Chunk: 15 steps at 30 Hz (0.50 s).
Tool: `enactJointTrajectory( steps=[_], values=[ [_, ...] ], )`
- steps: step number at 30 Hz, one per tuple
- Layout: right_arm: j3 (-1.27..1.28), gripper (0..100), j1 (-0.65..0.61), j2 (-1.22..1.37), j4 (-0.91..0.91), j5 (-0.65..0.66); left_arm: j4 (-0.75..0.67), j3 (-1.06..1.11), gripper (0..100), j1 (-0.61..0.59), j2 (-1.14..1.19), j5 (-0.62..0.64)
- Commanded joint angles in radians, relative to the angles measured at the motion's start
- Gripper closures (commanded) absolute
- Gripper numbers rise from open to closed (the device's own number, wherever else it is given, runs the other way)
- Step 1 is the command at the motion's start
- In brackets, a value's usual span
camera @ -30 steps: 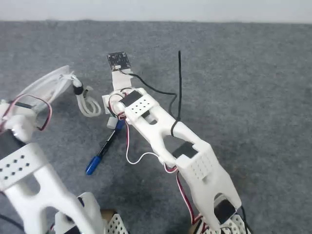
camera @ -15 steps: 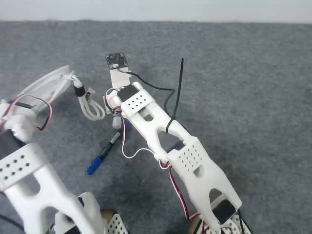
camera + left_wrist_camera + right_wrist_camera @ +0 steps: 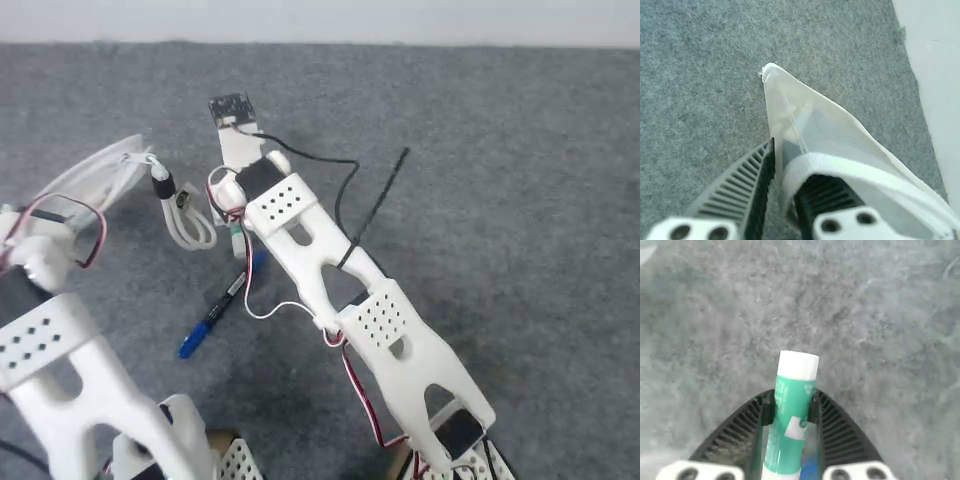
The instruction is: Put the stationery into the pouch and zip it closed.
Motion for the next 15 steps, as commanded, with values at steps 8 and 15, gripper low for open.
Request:
enactJointTrajectory(
  steps=[8, 15],
  values=[
    [-0.31, 99.3, 0.048, -0.031, 0.312, 0.015, -0.04, -0.03, 99, 0.003, -0.052, 0.011],
    [-0.204, 99.3, 0.093, -0.036, 0.341, 0.138, -0.04, -0.03, 99, 0.003, -0.052, 0.011]
  ],
)
